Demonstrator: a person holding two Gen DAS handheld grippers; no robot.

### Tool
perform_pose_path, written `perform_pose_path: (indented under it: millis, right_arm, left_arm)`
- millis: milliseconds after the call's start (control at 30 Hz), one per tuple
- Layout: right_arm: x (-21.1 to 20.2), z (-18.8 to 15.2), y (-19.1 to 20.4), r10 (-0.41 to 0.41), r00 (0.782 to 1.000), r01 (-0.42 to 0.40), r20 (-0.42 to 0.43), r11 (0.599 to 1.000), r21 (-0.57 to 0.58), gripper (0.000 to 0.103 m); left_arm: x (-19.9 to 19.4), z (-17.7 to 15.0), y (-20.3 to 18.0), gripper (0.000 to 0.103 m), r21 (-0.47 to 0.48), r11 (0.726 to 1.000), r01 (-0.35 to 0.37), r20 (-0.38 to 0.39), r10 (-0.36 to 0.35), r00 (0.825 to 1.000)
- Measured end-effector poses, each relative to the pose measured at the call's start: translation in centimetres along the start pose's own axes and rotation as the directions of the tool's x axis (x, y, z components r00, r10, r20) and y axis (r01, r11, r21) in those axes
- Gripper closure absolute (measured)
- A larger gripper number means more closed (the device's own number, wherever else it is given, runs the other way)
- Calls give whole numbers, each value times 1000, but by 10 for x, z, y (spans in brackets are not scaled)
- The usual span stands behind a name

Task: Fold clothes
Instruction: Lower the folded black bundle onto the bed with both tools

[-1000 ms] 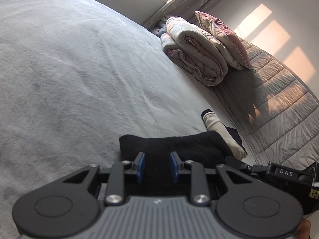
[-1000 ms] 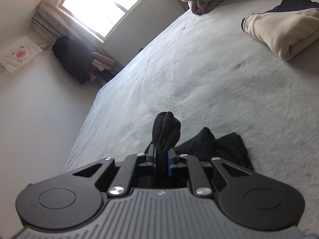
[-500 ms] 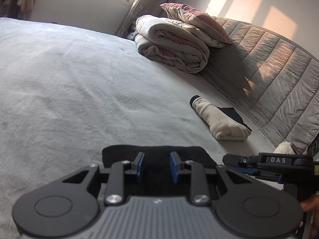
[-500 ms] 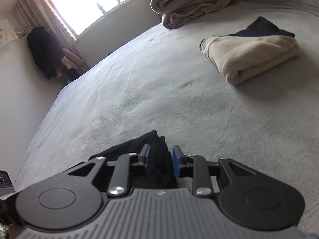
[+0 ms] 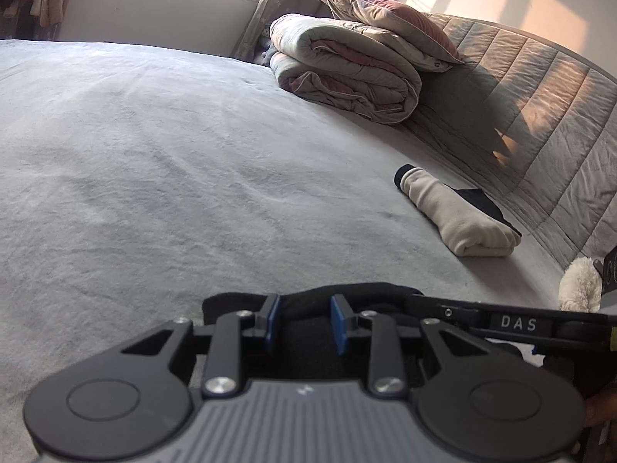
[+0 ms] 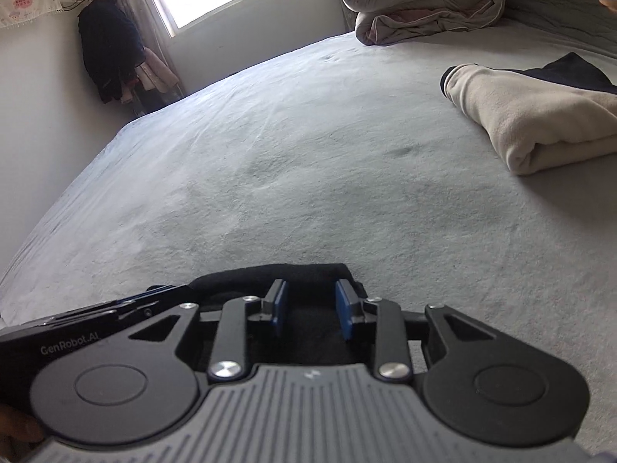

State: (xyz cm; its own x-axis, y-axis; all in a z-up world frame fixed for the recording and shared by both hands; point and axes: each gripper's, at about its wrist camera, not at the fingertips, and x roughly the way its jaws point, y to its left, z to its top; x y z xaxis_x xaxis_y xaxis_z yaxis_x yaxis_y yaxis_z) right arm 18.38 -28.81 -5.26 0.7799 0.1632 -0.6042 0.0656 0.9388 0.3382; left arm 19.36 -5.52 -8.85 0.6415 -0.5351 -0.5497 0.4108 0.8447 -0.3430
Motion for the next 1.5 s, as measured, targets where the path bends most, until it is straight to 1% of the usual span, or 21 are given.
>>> perform_pose_path:
  millis: [133,200,300,400,433,500,567,633,733,800,833,867,933,1033,1100,1200,1400,1500]
  right_arm:
    - [-31,1,10,24,999,-23,30,999,-40,69]
    - [-46,-4,20,27,999,-24,39,996,-81,68]
    - [-56,-21,37,24,1000,-20,19,988,-156,65]
    - [-59,-42,46,-18,1000,16,-7,974,-224,64]
    - [-61,-47,44,-30,999,26,-12,974,-224,64]
    - [-65,-55,37,-45,999,40,-19,977,-212,64]
    - [-73,-58,30,-44,999,40,-18,981,-188,63]
    - [-80,-58,27,-44,999,40,-18,983,-180,61]
    - [-81,-52,30,-38,999,35,-14,981,-190,62]
    - [-79,-47,34,-32,999,30,-7,980,-198,61]
    - [-77,-44,36,-29,1000,28,-3,979,-202,59]
    - [-76,-41,38,-26,1000,26,1,978,-206,57]
    - [-74,-36,42,-20,1000,22,8,976,-215,57]
    - [-62,-33,44,-24,1000,21,-12,976,-216,57]
    - [-55,-35,42,-31,999,22,-37,976,-217,57]
    - [-54,-43,40,-44,997,27,-68,973,-230,57]
    - [-69,-54,34,-49,995,26,-90,971,-238,52]
    - [-77,-54,29,-52,993,25,-105,970,-240,51]
  left_arm:
    - [-26,1,-4,72,20,1000,20,25,-20,999]
    - [-37,-3,-8,71,50,998,36,28,-37,999]
    - [-47,-16,-20,71,112,993,34,13,-36,999]
    - [-55,-35,-30,67,178,984,25,-18,-22,1000]
    - [-58,-42,-33,64,198,980,23,-29,-18,999]
    - [-65,-56,-38,63,238,971,20,-47,-9,999]
    - [-74,-65,-41,59,267,963,23,-55,-8,998]
    - [-81,-69,-42,59,281,959,35,-75,-15,997]
    - [-86,-64,-46,59,292,955,45,-108,-14,994]
    - [-87,-54,-47,58,280,959,51,-102,-23,995]
    - [-86,-48,-48,55,268,962,51,-95,-26,995]
    - [-84,-42,-48,54,255,966,49,-87,-28,996]
    - [-75,-35,-49,54,237,970,47,-81,-28,996]
    - [-60,-33,-52,54,240,970,26,-108,0,994]
    - [-53,-36,-56,54,247,969,11,-140,24,990]
    - [-50,-42,-62,54,262,965,12,-198,42,979]
    - [-56,-50,-73,53,311,950,-10,-263,96,960]
    - [-60,-48,-74,50,297,955,2,-306,94,947]
